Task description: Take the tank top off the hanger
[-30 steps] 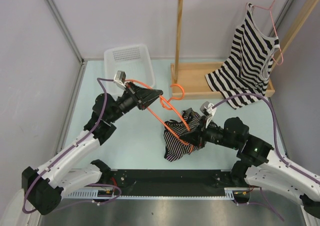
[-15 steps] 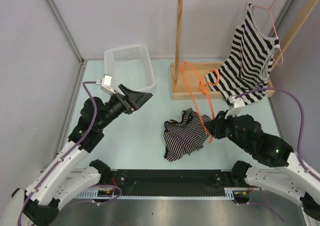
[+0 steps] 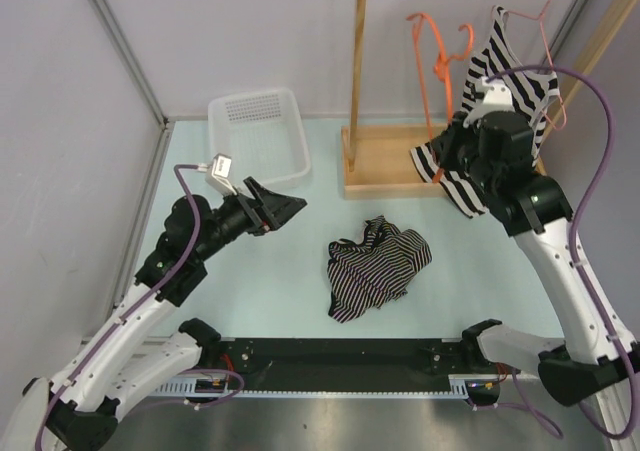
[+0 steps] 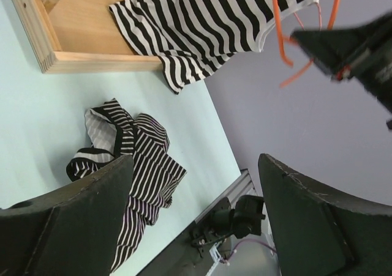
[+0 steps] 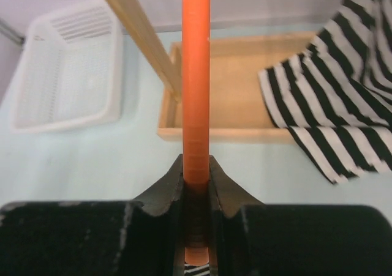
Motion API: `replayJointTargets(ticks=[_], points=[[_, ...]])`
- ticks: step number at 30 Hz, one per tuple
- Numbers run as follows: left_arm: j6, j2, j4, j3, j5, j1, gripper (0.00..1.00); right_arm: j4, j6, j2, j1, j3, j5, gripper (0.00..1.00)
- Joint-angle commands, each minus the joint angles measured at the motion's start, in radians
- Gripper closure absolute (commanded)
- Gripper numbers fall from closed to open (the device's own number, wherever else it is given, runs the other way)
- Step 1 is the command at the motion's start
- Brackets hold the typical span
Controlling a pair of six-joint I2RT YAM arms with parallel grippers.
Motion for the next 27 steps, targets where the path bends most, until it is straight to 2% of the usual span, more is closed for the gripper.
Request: replayJointTargets(ticks=[1, 6, 13, 17, 22, 27], points=[[0.009, -0.049, 0.027, -0.022, 0.047, 0.005, 0.12, 0.186, -0.029, 0.095, -0.057, 0.176, -0.225, 1.0], [0.02, -0.079, 0.017, -0.04, 0.038, 0.005, 0.13, 0.256, 0.049, 0.233, -0.111, 0.304, -0.341, 1.0], [0.026, -0.085, 0.01, -0.039, 0.044, 0.005, 0.13, 0.235, 0.193, 0.411, -0.166, 0.52, -0.482, 1.0], [0.026, -0.069, 0.017, -0.034, 0.055, 0.005, 0.12, 0.241, 0.294, 0.457, -0.193, 0.575, -0.548, 1.0], [0.028, -0.062, 0.017, -0.03, 0.061, 0.005, 0.13, 0.256, 0.45, 0.517, -0.269, 0.597, -0.677, 1.0], [0.023, -0.071, 0.017, -0.03, 0.061, 0.005, 0.13, 0.279, 0.545, 0.508, -0.309, 0.52, -0.733, 1.0]])
